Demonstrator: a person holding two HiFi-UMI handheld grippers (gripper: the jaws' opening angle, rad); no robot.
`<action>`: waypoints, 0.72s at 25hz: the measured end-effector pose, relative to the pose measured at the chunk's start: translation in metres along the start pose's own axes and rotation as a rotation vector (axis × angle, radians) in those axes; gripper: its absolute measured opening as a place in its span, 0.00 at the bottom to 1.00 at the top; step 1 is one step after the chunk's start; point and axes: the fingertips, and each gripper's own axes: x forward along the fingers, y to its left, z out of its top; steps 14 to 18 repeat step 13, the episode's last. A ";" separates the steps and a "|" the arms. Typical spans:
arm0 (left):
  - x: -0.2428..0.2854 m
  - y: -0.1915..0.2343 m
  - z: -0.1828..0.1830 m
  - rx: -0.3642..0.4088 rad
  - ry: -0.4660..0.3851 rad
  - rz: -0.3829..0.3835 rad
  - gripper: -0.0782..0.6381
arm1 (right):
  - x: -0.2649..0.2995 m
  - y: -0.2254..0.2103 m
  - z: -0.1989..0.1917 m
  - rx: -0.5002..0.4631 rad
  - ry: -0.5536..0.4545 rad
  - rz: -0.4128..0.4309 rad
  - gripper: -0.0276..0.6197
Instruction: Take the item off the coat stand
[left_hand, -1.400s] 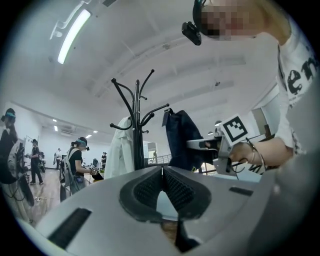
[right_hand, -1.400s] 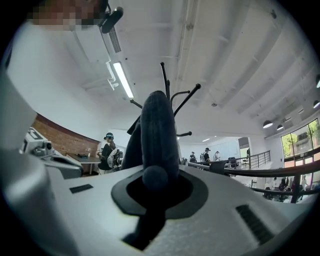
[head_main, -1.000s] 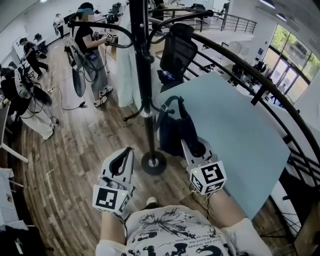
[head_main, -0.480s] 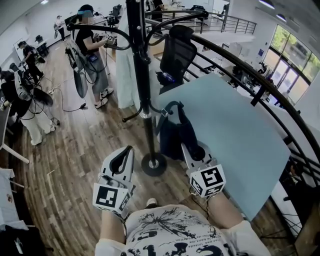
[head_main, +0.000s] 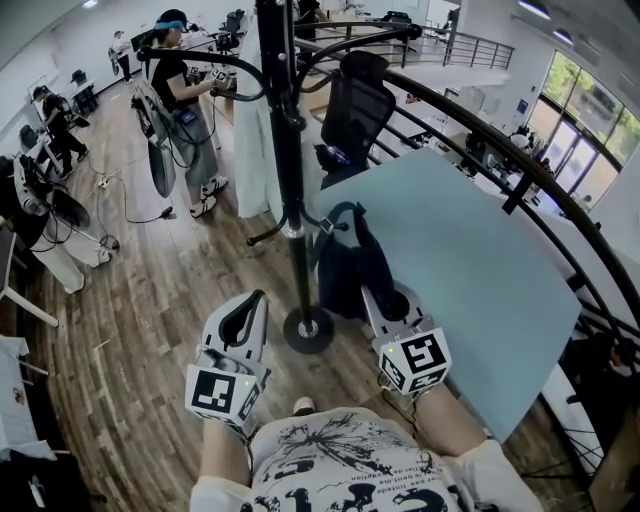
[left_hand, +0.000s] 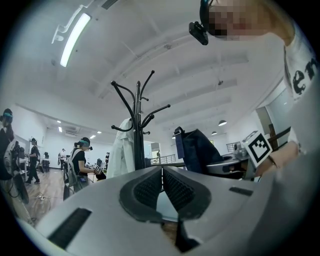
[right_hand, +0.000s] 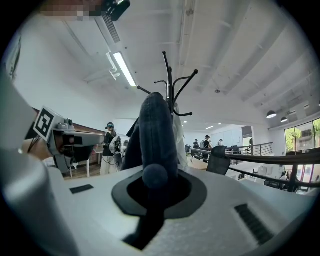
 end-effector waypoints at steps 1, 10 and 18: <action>0.000 0.000 0.000 0.000 -0.001 0.000 0.12 | 0.000 0.000 0.000 -0.002 0.000 -0.001 0.07; -0.001 0.009 0.000 0.002 -0.003 0.005 0.12 | 0.007 0.004 0.001 -0.014 0.007 -0.015 0.07; -0.001 0.020 -0.001 0.000 -0.002 0.004 0.12 | 0.016 0.010 0.002 -0.005 0.009 -0.015 0.07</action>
